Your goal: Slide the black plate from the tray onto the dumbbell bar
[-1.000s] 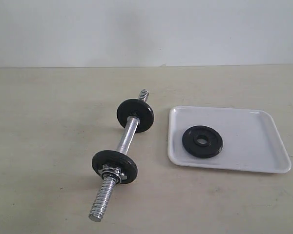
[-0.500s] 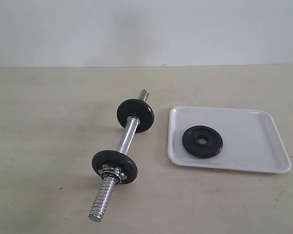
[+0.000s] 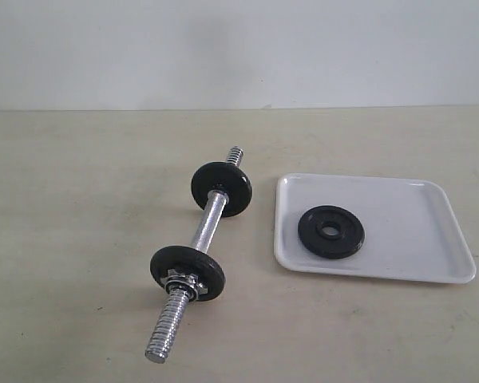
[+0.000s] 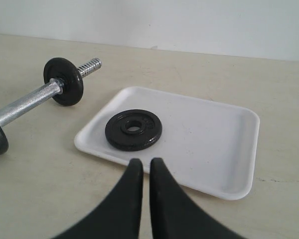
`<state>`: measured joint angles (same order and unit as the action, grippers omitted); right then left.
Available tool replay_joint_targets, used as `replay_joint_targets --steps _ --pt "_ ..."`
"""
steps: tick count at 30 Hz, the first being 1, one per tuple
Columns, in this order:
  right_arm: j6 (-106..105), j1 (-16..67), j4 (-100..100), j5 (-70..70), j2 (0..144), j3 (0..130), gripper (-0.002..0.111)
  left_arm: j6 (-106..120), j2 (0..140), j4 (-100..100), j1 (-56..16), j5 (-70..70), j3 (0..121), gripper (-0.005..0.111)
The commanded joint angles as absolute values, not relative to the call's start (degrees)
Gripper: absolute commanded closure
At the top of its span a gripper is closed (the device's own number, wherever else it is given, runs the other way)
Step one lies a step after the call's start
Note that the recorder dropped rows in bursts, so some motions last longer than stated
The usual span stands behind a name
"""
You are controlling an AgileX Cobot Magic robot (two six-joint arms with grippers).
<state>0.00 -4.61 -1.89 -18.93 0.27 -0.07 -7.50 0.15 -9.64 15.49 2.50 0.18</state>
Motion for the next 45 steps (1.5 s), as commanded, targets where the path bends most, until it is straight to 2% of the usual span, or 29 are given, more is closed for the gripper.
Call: replay_joint_targets --steps 1,10,19,28,31,40,45 --pt "0.0 -4.8 -1.8 -18.5 0.0 0.0 0.107 -8.1 0.0 -10.1 15.4 3.4 0.0 0.082" --pt "0.0 -4.8 -1.8 -18.5 0.0 0.0 0.107 -8.1 0.0 -10.1 15.4 2.4 0.2 0.103" --pt "0.0 -4.8 -1.8 -18.5 0.0 0.0 0.107 -8.1 0.0 -10.1 15.4 -2.7 0.2 0.103" --pt "0.0 -4.8 -1.8 -18.5 0.0 0.0 0.107 -10.9 0.0 -13.6 15.4 16.5 0.2 0.103" --pt "0.0 -4.8 -1.8 -18.5 0.0 0.0 0.107 -6.2 0.0 -13.6 15.4 20.7 0.4 0.103" --pt "0.0 -4.8 -1.8 -18.5 0.0 0.0 0.107 5.0 0.0 -13.6 15.4 19.7 8.7 0.103" --pt "0.0 -4.8 0.8 -18.5 0.0 0.0 0.107 22.2 0.0 -14.1 15.4 21.4 12.9 0.103"
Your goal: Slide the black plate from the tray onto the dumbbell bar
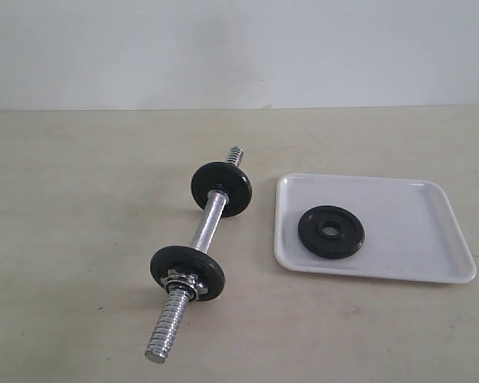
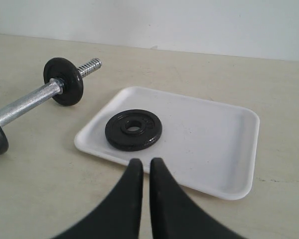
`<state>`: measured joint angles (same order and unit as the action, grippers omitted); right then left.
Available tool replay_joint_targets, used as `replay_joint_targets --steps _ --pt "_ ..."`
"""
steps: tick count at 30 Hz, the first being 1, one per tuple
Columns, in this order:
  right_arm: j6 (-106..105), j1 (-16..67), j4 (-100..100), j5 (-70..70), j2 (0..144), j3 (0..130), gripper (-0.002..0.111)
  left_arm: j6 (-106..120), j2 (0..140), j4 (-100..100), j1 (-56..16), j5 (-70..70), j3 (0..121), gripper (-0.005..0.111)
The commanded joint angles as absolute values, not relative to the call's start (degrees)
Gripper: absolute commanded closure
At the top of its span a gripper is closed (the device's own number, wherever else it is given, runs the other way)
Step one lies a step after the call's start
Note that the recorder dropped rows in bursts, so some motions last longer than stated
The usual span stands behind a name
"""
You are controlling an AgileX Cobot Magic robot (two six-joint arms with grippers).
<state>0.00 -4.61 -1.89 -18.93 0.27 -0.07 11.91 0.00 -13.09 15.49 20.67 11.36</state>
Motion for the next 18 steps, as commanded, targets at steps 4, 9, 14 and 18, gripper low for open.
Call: replay_joint_targets --steps 4,9,14,18 --pt "-0.4 -4.8 9.6 -18.3 0.0 0.0 0.107 23.1 3.5 -14.5 15.4 23.9 14.1 0.103" --pt "-0.6 -4.8 12.4 -13.9 0.0 0.0 0.107 23.1 7.8 -14.5 15.4 26.1 17.0 0.103" --pt "5.8 -4.8 6.8 0.0 0.0 0.0 0.107 21.0 10.1 -14.5 15.4 26.5 18.8 0.103" --pt "11.8 -4.8 -1.7 14.1 0.0 0.0 0.107 12.6 10.7 -14.5 15.4 25.2 19.5 0.103"
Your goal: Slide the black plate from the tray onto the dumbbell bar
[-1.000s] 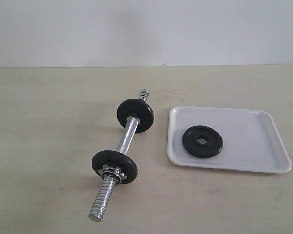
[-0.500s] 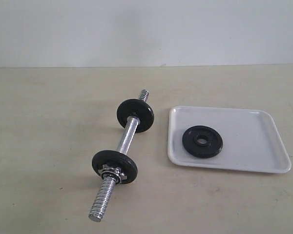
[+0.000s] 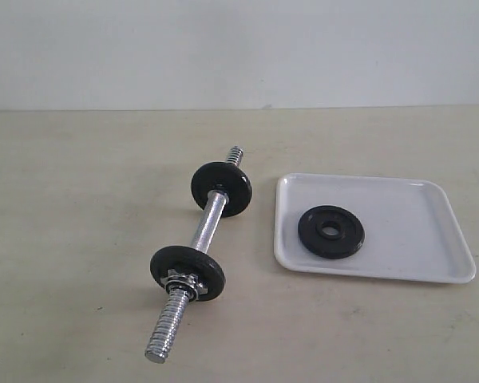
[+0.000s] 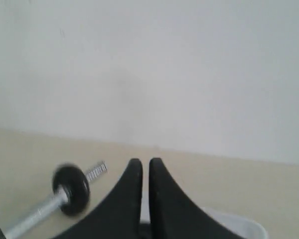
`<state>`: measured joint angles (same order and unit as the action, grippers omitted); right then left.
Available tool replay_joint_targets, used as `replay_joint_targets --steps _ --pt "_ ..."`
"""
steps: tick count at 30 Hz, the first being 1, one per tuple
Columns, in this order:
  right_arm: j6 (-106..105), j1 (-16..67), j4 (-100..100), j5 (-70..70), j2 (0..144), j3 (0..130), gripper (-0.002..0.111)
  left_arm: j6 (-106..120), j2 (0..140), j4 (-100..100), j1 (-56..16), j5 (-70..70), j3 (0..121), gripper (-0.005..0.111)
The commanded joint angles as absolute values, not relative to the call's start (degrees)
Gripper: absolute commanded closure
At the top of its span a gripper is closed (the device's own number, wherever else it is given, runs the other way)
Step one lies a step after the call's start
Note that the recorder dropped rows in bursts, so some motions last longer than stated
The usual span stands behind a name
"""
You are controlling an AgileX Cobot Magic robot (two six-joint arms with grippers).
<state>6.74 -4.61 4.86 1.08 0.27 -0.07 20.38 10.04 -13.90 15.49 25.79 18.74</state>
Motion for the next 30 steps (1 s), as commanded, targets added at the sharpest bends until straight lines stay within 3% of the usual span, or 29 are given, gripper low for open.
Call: replay_joint_targets --steps 1,9,30 --pt "12.5 -4.8 -3.7 18.0 0.0 0.0 0.107 10.4 10.7 -14.5 15.4 24.5 19.5 0.103" --pt "18.8 -4.8 -15.7 37.5 0.0 0.0 0.107 4.3 10.7 -14.5 15.4 18.8 19.5 0.103" --pt "31.1 -4.8 -18.5 39.6 0.0 0.0 0.107 11.4 10.7 -14.5 15.4 16.1 19.5 0.103"
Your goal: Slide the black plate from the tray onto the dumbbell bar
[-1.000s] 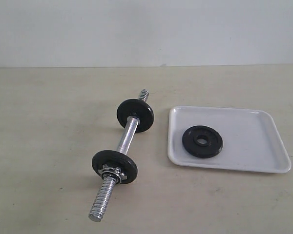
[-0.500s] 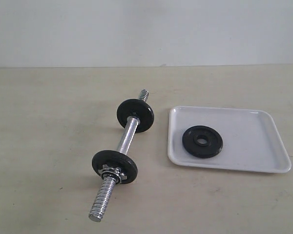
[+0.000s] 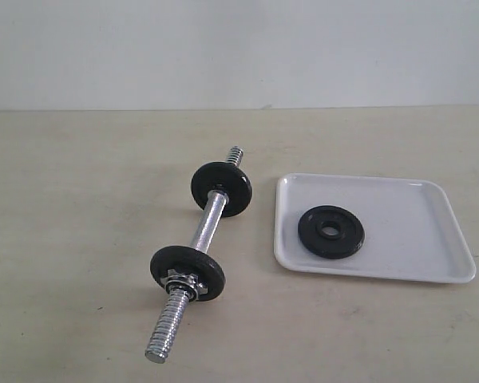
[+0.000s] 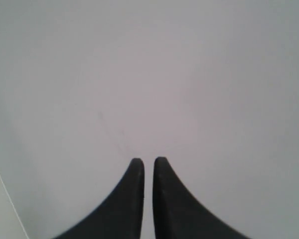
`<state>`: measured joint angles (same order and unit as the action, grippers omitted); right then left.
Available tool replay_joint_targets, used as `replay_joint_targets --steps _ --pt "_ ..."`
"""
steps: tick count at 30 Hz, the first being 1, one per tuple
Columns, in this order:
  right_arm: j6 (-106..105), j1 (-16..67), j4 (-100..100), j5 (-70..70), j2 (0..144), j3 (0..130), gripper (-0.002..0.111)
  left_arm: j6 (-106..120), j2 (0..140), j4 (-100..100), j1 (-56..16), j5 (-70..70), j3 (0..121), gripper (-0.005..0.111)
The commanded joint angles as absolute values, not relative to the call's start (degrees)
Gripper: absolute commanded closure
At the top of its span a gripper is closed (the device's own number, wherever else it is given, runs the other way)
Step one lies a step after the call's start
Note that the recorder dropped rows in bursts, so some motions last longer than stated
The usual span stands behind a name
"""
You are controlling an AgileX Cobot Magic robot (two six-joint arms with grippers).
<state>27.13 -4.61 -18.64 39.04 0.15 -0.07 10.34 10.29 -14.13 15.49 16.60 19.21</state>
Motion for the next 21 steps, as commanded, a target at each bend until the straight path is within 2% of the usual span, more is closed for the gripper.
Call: replay_joint_targets --steps 1,21 --pt "31.6 -4.8 -18.5 39.6 0.0 0.0 0.107 12.1 10.7 -14.5 15.4 16.1 19.5 0.103" --pt "35.4 -4.8 -25.3 40.0 0.0 0.0 0.107 12.9 10.7 -14.5 15.4 11.7 19.5 0.103"
